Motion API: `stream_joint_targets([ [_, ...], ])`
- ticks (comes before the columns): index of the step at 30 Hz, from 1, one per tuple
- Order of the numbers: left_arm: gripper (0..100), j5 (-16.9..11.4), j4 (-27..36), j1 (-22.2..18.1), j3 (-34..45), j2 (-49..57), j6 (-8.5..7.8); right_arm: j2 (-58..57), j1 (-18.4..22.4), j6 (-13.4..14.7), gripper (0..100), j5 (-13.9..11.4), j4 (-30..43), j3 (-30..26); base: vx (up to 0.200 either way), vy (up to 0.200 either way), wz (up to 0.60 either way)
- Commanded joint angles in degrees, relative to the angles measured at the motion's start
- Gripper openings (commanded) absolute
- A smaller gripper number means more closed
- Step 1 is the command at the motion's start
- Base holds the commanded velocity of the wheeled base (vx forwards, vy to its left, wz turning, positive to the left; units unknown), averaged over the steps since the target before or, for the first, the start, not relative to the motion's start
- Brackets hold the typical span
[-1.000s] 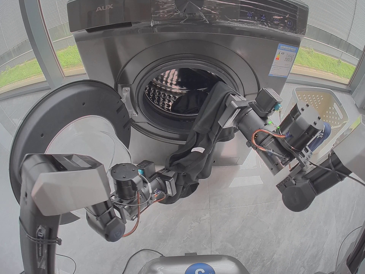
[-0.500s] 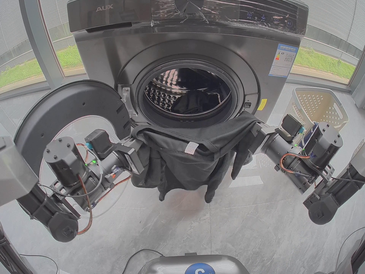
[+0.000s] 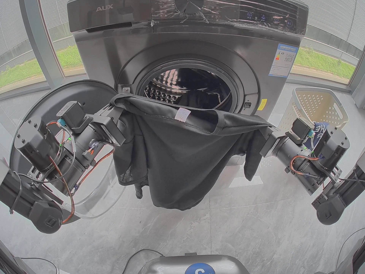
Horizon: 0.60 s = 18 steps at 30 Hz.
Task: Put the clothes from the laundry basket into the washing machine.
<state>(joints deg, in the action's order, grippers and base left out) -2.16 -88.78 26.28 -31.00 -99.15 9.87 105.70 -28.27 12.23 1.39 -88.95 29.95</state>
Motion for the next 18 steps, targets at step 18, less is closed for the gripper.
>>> stream_joint_targets([
  [18,0,0.1,0.0,-0.4,0.9,1.0,-0.91,-6.7,2.6,-0.3,0,0.1,-1.0,2.9,0.000,0.000,0.00],
])
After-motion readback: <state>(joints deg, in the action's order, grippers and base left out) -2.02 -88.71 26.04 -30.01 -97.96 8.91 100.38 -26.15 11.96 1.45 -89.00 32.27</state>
